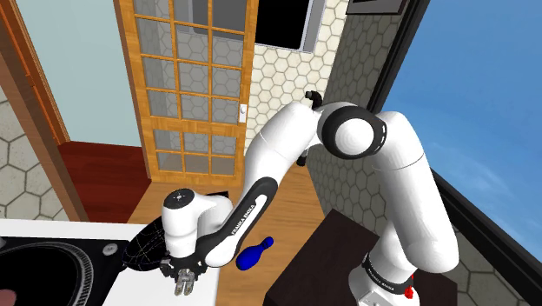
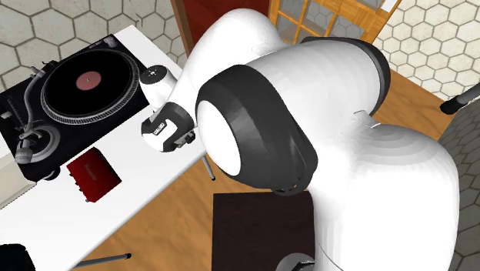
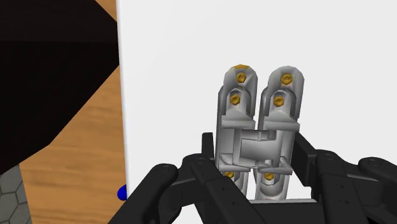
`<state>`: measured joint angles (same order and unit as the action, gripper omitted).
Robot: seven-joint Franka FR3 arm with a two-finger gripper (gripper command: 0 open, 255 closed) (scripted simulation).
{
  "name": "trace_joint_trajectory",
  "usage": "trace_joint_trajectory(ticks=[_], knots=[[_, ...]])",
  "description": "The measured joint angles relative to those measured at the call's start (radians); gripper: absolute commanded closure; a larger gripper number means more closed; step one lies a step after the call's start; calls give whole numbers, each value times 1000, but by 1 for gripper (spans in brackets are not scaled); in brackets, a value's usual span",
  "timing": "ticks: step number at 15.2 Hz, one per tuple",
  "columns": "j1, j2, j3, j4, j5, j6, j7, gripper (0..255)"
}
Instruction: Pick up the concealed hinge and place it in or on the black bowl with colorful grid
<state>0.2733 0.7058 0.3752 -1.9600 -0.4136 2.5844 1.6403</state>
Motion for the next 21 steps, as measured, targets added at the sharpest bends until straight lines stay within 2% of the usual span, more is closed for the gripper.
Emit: trace_joint_trajectory(ticks=[7,21], knots=[[-20,-44,22,-23,19,-23,-13,255],[-78,-194,100,-43,105,-149,-66,255]])
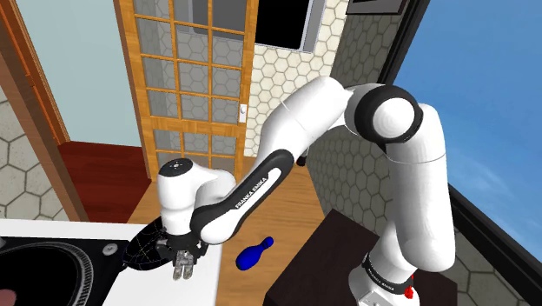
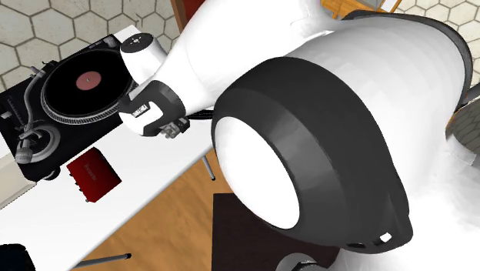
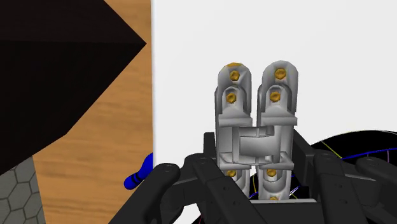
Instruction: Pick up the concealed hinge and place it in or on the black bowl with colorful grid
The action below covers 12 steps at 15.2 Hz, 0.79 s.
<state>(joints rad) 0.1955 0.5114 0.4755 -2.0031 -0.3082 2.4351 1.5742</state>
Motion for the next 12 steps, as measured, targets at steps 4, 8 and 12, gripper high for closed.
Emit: trace_joint_trajectory(ticks=[4,8,12], knots=[[-13,-40,20,-2,25,-35,-13,255],[-29,-80,37,1,53,-74,-32,255],[-40,-118,55,9,80,-117,-47,255]])
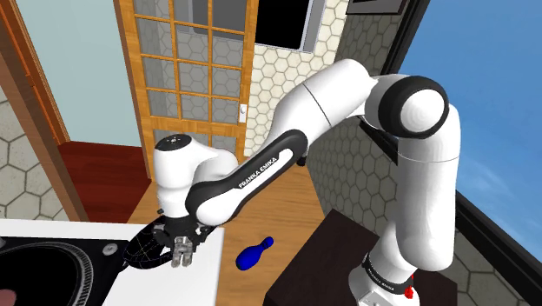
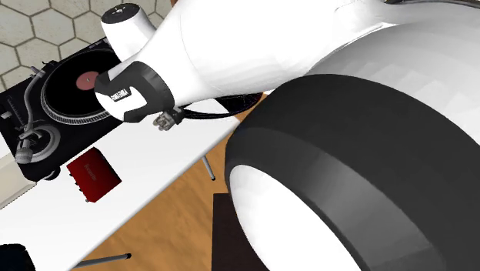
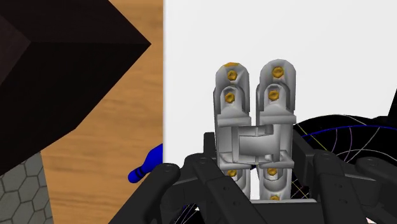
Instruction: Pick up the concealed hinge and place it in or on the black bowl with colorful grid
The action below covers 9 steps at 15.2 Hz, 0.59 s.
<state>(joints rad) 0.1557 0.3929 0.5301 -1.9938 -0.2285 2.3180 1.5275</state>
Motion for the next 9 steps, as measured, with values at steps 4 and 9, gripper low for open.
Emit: trace_joint_trajectory(ticks=[4,9], knots=[[-21,-6,-2,28,11,-32,-35,255],[-64,62,-38,131,-5,-71,-120,255]])
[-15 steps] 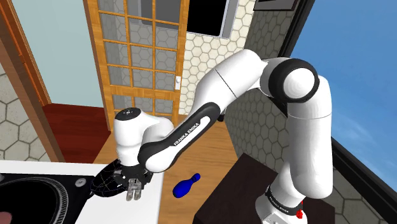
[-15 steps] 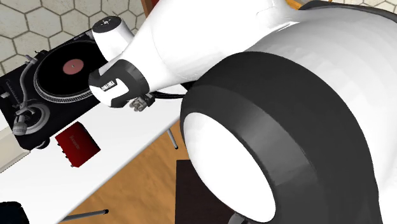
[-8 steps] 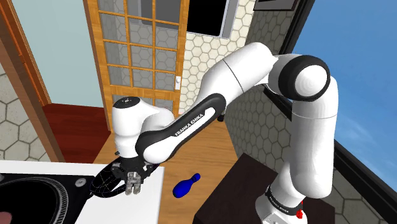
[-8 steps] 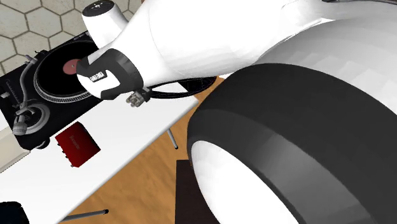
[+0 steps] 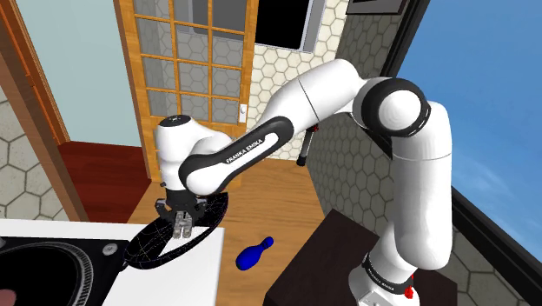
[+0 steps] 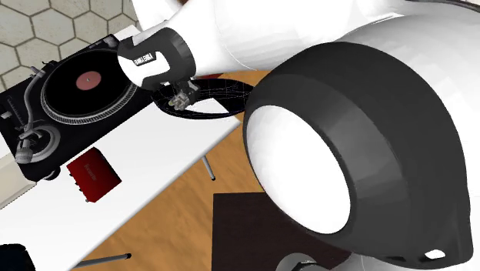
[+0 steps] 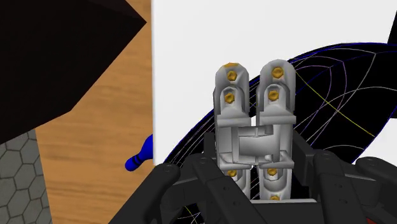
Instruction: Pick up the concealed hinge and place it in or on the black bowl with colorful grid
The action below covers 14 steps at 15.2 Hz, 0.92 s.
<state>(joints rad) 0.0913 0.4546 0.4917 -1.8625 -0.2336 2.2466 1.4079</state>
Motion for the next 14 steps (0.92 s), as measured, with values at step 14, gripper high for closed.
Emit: trace_joint_trajectory(ticks=[14], knots=[[-44,165,-65,172,-44,-12,-112,255]])
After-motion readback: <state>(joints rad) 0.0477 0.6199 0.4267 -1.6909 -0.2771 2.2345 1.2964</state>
